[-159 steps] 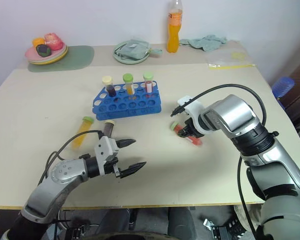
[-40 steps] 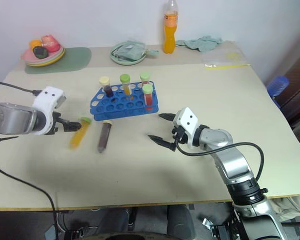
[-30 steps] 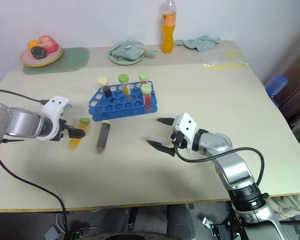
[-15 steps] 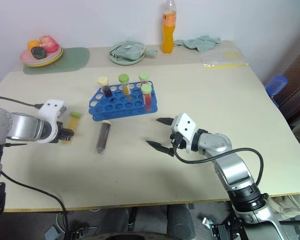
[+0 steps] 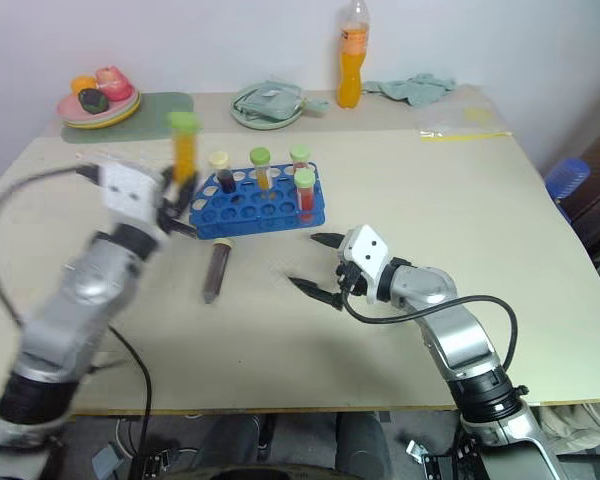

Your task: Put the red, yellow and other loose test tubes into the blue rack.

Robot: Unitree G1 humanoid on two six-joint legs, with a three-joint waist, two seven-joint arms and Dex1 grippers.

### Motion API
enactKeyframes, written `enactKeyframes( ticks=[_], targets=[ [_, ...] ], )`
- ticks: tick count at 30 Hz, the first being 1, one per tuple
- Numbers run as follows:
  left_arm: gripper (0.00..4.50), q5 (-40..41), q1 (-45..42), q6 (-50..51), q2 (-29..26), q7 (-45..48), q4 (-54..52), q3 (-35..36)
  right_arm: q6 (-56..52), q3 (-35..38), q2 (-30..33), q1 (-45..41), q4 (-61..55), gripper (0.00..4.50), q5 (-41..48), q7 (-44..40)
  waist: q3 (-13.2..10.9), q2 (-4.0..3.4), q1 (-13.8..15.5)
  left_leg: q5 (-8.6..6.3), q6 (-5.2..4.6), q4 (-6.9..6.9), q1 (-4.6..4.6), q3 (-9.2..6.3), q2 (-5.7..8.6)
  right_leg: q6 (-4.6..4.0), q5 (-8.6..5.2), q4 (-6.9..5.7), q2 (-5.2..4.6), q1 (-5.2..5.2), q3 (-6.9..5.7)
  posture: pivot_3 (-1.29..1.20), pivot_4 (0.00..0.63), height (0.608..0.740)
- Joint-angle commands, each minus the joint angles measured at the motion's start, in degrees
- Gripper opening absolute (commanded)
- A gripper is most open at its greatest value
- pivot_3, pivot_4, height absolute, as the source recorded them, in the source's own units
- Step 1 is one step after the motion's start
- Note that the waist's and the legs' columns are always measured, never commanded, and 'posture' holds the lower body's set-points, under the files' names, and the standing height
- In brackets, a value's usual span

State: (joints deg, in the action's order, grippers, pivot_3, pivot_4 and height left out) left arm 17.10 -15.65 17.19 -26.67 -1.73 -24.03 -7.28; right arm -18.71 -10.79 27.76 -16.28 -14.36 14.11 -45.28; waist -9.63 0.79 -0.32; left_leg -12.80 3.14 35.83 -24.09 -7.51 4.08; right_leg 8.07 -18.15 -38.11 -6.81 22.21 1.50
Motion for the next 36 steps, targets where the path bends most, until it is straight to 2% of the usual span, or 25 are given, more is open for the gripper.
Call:
enactKeyframes(
  ticks=[1,7,14,28,36],
  targets=[
    [0.79,-9.23,-0.67,-12.36,5.36,-1.0,7.89,-2.45,0.72,0.45,-0.62,-0.66,-0.97,4.5,-0.39,0.89,0.01,0.01,-0.25,-0.02,-0.03,0.05,-0.02,-0.01,-0.01,0.0,0.0,-0.02,0.03,0.0,-0.04,0.0,0.15,0.74],
    [0.79,-13.14,-6.52,-21.81,14.97,2.35,24.13,-3.93,0.31,0.56,-1.38,-0.24,-1.66,4.5,-0.61,2.43,0.02,-0.01,-0.38,-0.03,-0.05,0.13,-0.05,-0.01,-0.02,0.01,0.0,-0.09,0.06,0.03,-0.06,0.0,0.15,0.74],
    [0.79,-14.42,-11.52,-23.68,19.96,5.84,36.01,-2.8,-0.07,0.82,-1.53,0.33,-2.52,4.5,-0.66,3.43,0.03,-0.02,-0.72,-0.03,-0.06,0.19,-0.07,-0.04,0.0,0.04,0.01,-0.09,0.05,0.03,-0.09,0.0,0.15,0.74],
    [0.79,-18.82,-14.54,-28.45,21.86,5.39,46.66,-0.52,-0.5,0.72,-1.65,0.03,-2.7,4.5,-0.47,3.88,0.03,-0.01,-0.51,-0.03,-0.06,0.23,-0.07,-0.13,0.01,0.05,0.01,-0.11,0.07,0.0,-0.11,0.0,0.15,0.74],
    [0.79,-19.95,-13.84,-28.51,22.41,5.2,47.41,0.28,-0.77,0.51,-1.57,0.45,-3.11,4.5,-0.5,3.92,0.04,-0.01,-0.54,-0.03,-0.06,0.23,-0.07,-0.15,0.01,0.05,0.01,-0.11,0.07,0.0,-0.11,0.0,0.15,0.74]
  ],
)
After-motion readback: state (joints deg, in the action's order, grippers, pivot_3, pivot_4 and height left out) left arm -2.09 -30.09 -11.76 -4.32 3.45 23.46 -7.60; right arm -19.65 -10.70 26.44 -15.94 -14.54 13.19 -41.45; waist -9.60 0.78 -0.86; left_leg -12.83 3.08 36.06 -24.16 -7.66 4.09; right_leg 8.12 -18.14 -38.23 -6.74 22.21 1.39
